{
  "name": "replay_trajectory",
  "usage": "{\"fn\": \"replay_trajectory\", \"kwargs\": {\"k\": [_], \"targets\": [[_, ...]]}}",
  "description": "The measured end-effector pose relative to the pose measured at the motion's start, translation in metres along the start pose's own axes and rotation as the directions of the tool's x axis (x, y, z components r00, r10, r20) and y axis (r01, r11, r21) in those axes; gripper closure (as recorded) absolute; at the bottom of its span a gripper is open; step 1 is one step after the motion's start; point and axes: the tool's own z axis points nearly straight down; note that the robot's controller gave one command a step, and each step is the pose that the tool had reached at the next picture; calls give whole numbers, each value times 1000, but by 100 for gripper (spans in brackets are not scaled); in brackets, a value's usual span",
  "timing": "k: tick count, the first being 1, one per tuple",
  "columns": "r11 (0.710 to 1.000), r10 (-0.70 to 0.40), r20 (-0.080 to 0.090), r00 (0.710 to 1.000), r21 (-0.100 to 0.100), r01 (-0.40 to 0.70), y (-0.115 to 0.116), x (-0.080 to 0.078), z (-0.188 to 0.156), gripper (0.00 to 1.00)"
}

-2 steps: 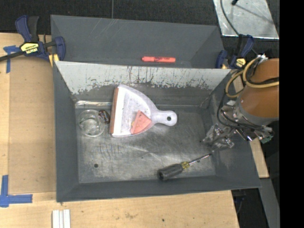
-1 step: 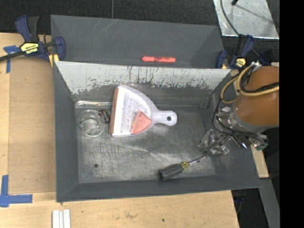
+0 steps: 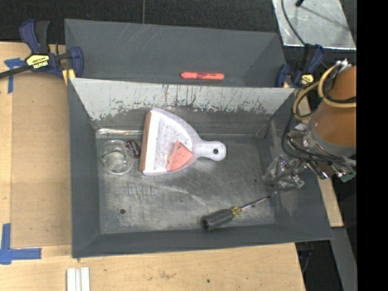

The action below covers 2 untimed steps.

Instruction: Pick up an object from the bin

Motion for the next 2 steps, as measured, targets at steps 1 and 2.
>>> {"fn": "replay_trajectory", "kwargs": {"k": [1,2], "targets": [[1000,4,-1,1000,-1,-4,8,18,75,0],[1000,3,3,1000,4,-3,7,16,72,0]]}}
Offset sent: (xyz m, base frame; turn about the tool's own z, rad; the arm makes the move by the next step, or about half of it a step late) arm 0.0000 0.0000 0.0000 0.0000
